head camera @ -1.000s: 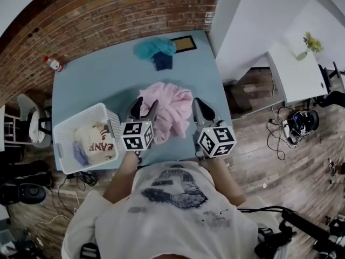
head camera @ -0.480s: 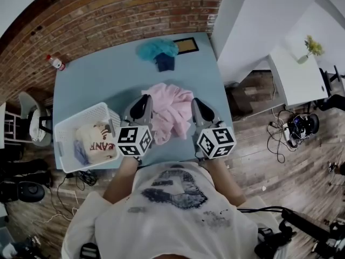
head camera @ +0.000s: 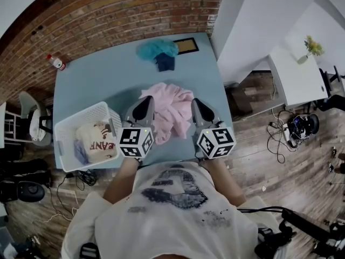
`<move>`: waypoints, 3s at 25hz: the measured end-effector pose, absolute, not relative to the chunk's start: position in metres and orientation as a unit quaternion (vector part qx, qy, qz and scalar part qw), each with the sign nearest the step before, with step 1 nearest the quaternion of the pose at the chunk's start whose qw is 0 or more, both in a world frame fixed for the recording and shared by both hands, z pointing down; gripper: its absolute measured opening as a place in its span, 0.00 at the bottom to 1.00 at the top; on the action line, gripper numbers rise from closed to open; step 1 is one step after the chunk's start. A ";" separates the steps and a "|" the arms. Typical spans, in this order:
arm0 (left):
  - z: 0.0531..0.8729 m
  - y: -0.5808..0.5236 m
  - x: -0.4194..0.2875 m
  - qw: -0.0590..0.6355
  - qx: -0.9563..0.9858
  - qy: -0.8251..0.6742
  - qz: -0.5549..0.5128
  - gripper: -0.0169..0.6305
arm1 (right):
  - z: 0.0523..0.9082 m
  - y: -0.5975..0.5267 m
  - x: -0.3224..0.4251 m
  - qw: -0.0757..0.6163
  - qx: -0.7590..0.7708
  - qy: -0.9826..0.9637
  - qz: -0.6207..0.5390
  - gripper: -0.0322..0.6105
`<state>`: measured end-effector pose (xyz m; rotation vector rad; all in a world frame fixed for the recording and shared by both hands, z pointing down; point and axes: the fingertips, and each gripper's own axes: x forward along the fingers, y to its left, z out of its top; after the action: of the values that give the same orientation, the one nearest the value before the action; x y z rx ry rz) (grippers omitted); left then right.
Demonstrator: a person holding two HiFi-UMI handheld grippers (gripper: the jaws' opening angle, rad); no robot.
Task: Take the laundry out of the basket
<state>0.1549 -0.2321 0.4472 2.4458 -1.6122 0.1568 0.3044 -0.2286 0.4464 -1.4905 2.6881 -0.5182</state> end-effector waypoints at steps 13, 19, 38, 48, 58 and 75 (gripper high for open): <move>0.443 -0.224 0.150 0.101 0.829 -0.547 0.057 0.01 | 0.445 -0.223 0.297 0.011 -0.469 0.867 -0.168 0.05; 0.433 -0.209 0.104 0.088 0.799 -0.591 0.068 0.01 | 0.442 -0.223 0.258 0.010 -0.433 0.885 -0.173 0.05; 0.435 -0.105 -0.174 0.113 0.696 -0.707 0.063 0.01 | 0.436 -0.169 -0.025 -0.016 -0.292 0.939 -0.181 0.05; 0.448 -0.067 -0.291 0.126 0.693 -0.707 0.061 0.01 | 0.445 -0.131 -0.149 -0.042 -0.275 0.943 -0.180 0.05; 0.462 -0.055 -0.346 0.131 0.707 -0.692 0.054 0.01 | 0.459 -0.110 -0.221 -0.099 -0.212 0.961 -0.147 0.05; 0.485 -0.066 -0.373 0.146 0.699 -0.697 0.062 0.01 | 0.529 -0.091 -0.263 -0.250 -0.075 0.958 -0.116 0.33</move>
<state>-0.3733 -0.0661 0.4847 2.0126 -2.0081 0.1793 -0.2625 -0.0914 0.5291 -0.2809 3.6093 -0.4385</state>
